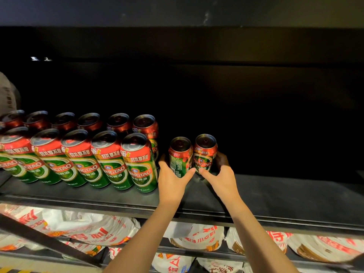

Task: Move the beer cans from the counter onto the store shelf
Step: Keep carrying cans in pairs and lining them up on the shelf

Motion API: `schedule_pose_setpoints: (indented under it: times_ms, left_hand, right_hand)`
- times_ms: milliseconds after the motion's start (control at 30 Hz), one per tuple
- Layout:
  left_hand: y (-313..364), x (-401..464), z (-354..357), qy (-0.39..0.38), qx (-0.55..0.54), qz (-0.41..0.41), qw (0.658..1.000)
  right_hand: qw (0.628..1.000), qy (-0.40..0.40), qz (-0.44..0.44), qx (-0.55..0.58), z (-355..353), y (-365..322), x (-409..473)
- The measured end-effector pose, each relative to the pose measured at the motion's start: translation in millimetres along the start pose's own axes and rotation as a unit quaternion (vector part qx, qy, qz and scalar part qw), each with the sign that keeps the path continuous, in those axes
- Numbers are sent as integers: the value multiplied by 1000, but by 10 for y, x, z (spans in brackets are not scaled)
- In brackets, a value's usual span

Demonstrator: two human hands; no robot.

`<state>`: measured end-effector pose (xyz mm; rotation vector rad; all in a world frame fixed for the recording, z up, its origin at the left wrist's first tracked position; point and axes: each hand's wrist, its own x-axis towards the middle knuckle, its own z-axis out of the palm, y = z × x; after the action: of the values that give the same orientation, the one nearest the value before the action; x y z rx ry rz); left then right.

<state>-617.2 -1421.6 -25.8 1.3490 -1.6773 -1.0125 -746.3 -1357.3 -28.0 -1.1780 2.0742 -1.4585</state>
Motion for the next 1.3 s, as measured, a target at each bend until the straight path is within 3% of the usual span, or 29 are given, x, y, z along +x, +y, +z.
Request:
schedule_pose_setpoints:
  times_ms: [300, 567, 767, 967, 1300]
  left_hand:
    - [-52, 9, 2, 31, 40, 61, 997]
    - [34, -53, -5, -3, -29, 25, 999]
    - [-27, -80, -15, 31, 17, 68, 997]
    - [-15, -217, -14, 45, -65, 24, 997]
    - [-47, -349, -23, 86, 21, 67, 994]
  right_hand:
    - [1000, -7, -15, -4, 18, -7, 8]
    - [1000, -28, -3, 14, 1, -39, -6]
    - [999, -46, 8, 17, -2, -64, -11]
    - [998, -57, 5, 28, -11, -97, -30]
    - [999, -44, 3, 29, -49, -113, -43]
